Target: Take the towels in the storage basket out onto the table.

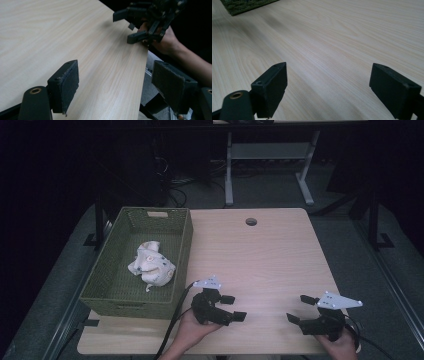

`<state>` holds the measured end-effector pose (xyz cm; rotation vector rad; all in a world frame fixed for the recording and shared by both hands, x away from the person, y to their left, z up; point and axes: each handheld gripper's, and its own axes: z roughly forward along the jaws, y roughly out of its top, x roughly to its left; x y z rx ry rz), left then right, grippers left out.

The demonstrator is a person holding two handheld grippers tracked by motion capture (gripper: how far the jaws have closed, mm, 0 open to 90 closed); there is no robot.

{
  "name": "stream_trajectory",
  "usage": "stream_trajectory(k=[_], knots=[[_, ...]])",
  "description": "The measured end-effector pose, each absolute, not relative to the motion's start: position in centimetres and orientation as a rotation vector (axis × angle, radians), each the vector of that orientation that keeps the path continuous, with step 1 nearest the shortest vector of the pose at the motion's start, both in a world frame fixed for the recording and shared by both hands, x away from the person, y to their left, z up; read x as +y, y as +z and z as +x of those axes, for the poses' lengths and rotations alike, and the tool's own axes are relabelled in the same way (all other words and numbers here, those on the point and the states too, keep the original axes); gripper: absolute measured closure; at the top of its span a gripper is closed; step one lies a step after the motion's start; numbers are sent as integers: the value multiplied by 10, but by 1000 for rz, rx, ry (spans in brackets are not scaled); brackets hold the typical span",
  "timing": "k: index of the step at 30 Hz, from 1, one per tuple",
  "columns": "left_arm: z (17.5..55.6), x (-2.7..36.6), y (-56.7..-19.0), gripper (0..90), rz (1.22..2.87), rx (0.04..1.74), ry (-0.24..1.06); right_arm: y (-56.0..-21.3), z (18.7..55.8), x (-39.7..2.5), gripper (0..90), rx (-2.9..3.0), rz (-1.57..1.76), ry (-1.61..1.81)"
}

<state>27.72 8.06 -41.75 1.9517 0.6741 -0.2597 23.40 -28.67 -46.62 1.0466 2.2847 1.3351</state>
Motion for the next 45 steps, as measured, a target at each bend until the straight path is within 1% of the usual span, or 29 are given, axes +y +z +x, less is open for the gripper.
stream_trajectory(k=[6, 8, 22, 25, 31, 39, 45], knots=[[282, 91, -403, 217, 1967, 662, -232, -465, 234, -286, 142, 2286, 1038, 1333], [284, 96, -396, 226, 1974, 663, -200, -465, 234, -286, 144, 2290, 1033, 1329], [293, 123, -371, 237, 1949, 671, -198, -465, 234, -286, 143, 2288, 1036, 1328], [296, 133, -360, 256, 1944, 661, -197, -466, 234, -285, 143, 2296, 1028, 1327], [300, 146, -348, 256, 1964, 668, -169, -466, 233, -285, 142, 2294, 1034, 1337], [306, 161, -339, 256, 1966, 677, -165, -466, 233, -284, 142, 2303, 1025, 1330], [313, 182, -329, 256, 1952, 690, -175, -465, 232, -285, 143, 2301, 1024, 1325]])
